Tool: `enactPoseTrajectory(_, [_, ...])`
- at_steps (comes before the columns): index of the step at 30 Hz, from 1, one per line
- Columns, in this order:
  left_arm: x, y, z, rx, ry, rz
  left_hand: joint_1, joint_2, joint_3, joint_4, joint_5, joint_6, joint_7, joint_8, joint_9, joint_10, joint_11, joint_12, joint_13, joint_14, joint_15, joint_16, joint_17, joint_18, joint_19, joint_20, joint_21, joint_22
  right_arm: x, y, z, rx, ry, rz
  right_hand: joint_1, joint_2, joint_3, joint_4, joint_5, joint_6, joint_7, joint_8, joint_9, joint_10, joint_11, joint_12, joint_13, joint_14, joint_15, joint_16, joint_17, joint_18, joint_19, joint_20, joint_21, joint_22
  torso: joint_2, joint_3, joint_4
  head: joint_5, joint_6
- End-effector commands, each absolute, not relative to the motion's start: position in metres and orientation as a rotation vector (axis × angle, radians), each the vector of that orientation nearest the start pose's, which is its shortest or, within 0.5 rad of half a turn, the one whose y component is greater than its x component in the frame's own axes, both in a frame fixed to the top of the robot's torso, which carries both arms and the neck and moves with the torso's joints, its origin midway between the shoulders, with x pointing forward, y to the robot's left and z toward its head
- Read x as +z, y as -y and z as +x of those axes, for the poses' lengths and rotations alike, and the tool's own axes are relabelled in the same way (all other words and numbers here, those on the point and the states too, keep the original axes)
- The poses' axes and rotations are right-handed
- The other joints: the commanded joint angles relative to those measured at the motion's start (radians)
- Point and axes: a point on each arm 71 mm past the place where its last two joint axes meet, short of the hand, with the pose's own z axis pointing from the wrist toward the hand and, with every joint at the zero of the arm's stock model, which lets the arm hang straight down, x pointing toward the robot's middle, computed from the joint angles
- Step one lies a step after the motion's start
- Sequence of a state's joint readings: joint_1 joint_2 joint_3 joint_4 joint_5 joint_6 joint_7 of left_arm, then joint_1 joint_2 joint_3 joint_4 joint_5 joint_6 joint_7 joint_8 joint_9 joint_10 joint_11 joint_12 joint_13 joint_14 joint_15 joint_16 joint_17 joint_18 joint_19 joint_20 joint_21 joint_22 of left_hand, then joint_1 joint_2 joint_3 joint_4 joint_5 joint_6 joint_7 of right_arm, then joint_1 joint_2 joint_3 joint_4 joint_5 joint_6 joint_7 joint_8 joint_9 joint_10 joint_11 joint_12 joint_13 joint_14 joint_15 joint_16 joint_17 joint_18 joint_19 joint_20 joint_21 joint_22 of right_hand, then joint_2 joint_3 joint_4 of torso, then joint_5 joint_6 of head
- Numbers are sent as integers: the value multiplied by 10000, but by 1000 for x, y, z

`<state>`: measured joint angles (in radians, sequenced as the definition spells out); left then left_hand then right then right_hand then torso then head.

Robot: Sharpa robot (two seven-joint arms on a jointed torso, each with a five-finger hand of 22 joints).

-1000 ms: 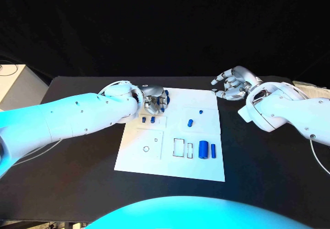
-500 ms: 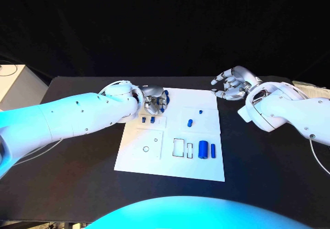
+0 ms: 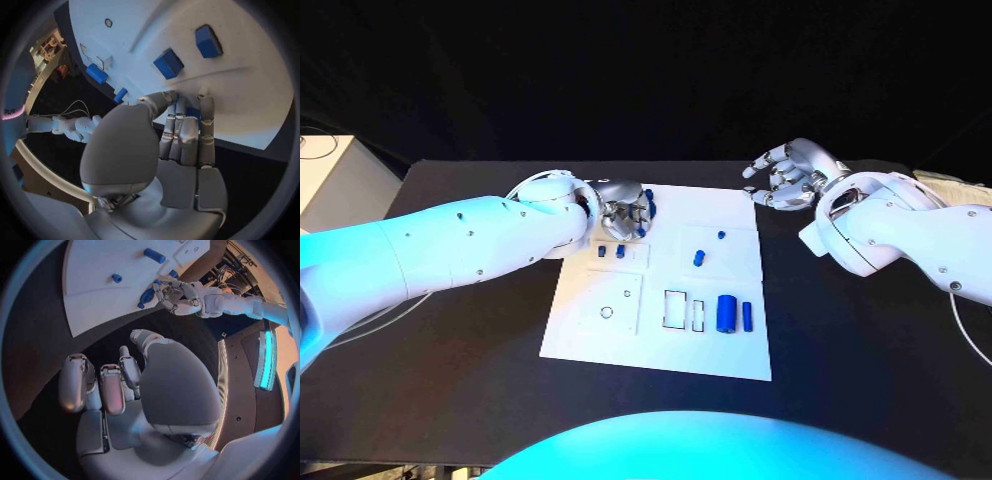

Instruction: Assemble the parts on the task board

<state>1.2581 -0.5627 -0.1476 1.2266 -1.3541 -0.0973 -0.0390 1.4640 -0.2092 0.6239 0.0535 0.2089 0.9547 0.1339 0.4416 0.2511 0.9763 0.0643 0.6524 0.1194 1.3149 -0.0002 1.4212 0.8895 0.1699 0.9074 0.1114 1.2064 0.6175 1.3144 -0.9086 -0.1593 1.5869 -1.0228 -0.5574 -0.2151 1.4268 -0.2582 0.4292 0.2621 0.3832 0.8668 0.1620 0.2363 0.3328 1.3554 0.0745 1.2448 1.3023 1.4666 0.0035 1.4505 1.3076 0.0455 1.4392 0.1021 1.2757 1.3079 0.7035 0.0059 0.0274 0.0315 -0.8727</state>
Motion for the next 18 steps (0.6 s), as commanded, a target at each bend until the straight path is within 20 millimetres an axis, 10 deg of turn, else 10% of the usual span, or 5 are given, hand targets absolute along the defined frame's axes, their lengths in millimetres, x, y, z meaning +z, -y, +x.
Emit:
enactPoseTrajectory(1, [-218,-138,524,-7300,-18674,2370,17,48,79,-73,-9,52,-6,-22,69,72,0,-102,-32,64,-11,55,14,167,40,-47,61,21,-167,235,484,6706,-16217,3782,-81,-38,52,-27,25,-60,22,37,2,-46,-7,16,9,551,-53,-39,984,195,-25,-1,-13,1136,-3,2,-9,-9,1])
enactPoseTrajectory(18, [-195,-168,523,-8072,-18528,838,-177,-39,50,-68,-20,92,4,-111,124,138,15,-262,-79,91,2,56,10,153,42,-59,58,12,-168,237,484,6634,-16239,3819,-81,-38,52,-27,25,-60,22,37,2,-46,-7,16,9,551,-53,-39,984,195,-25,-1,-13,1136,-21,13,25,0,1])
